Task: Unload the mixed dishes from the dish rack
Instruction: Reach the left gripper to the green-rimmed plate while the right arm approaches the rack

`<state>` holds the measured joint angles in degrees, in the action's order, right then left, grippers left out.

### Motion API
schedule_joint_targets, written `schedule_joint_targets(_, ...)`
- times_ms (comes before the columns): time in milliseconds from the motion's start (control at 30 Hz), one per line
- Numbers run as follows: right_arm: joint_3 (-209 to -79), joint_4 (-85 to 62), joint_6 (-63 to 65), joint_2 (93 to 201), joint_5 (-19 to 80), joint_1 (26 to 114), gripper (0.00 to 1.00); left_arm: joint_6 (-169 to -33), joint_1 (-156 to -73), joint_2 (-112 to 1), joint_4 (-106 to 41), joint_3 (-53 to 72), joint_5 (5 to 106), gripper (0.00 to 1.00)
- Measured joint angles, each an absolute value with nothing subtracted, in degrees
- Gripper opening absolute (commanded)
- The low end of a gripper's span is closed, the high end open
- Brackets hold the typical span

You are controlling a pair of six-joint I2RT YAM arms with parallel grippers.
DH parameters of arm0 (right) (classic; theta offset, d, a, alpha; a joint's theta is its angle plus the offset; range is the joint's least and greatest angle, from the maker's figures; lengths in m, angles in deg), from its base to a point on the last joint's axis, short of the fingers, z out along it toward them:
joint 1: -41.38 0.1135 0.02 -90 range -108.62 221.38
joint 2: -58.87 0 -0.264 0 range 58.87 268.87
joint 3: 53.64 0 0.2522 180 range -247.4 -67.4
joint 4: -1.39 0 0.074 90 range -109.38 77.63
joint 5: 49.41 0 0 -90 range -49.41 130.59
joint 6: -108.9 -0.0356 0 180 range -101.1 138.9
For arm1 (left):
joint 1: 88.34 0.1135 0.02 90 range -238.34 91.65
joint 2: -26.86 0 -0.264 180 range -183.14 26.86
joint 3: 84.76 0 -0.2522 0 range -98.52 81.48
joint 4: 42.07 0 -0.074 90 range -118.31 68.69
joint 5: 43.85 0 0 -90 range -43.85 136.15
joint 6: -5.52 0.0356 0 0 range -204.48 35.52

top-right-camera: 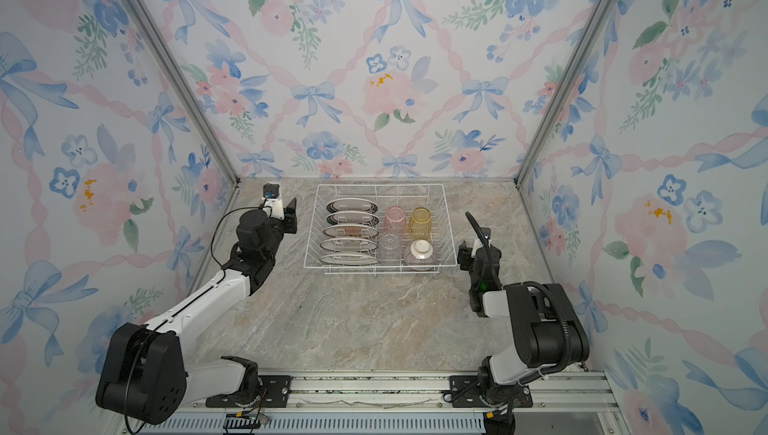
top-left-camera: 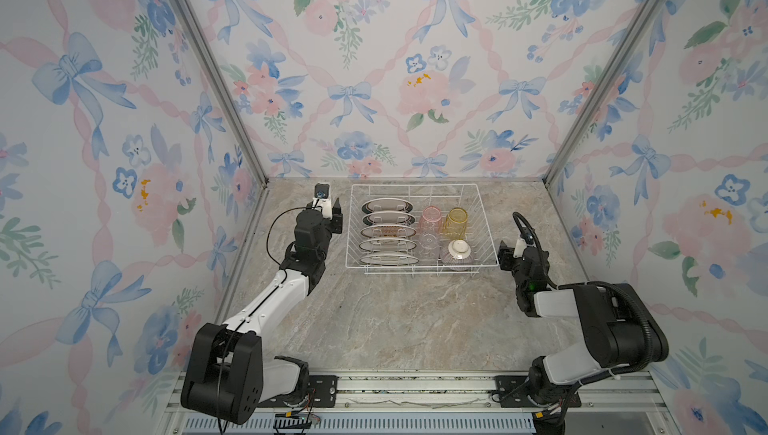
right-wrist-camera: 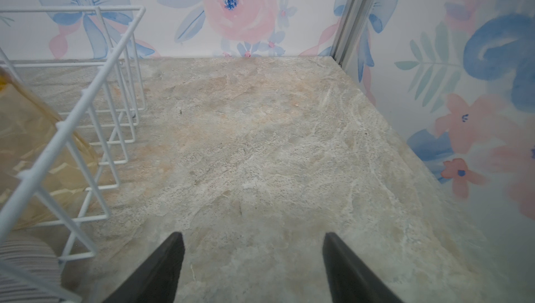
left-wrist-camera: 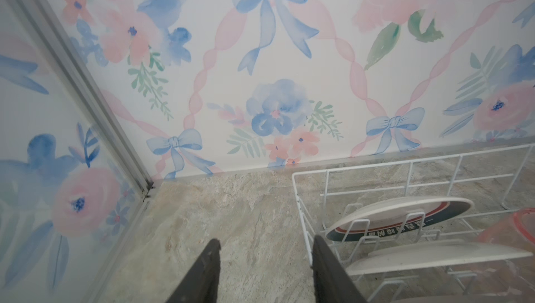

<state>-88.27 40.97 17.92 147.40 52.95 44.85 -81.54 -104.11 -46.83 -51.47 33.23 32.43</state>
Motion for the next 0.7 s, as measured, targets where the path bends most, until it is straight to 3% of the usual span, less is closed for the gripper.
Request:
schedule_joint_targets(133, -90.1, 36.1, 17.2, 146.4, 52.6, 44.1, 0.61, -79.7, -107.0, -48.7, -43.2, 22.7, 32.6, 0.52)
schedule_joint_targets(433, -111.9, 4.6, 15.2, 135.1, 47.0, 43.6, 0.64, -76.5, -110.6, -59.3, -26.2, 4.6, 33.8, 0.51)
schedule_joint_targets(700, -126.5, -13.4, 13.1, 131.9, 36.7, 45.2, 0.62, -68.4, -114.9, -69.4, -16.8, -2.7, 33.4, 0.41)
